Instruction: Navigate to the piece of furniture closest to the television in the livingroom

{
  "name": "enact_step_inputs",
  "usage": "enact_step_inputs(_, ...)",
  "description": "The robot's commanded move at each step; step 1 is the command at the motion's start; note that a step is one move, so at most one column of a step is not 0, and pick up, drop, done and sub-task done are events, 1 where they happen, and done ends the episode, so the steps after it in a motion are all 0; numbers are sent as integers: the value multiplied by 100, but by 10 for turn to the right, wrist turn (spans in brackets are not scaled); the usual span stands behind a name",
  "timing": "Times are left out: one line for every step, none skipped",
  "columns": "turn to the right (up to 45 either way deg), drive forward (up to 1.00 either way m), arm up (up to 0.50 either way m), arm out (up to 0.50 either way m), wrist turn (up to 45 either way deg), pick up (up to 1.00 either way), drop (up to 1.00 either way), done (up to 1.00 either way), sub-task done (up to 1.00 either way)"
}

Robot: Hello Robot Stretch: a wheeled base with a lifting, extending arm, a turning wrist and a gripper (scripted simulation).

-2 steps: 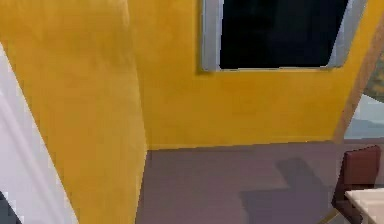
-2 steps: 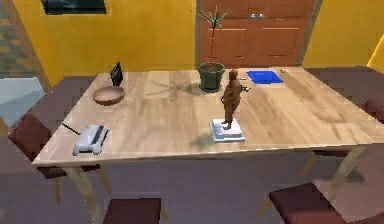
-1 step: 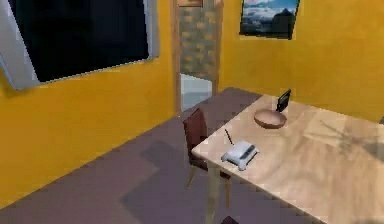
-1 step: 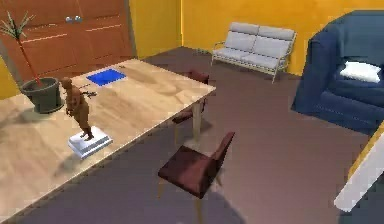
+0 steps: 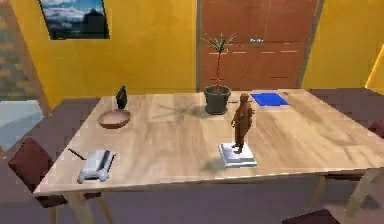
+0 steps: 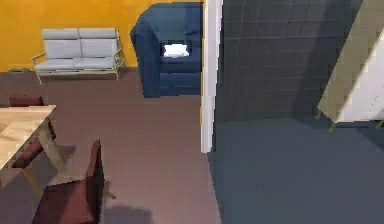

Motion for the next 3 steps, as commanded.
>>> enact_step_inputs(450, 0, 0, 0, 0, 0, 0, 0, 0)
enact_step_inputs(450, 0, 0, 0, 0, 0, 0, 0, 0)
enact_step_inputs(60, 0, 0, 0, 0, 0, 0, 0, 0)
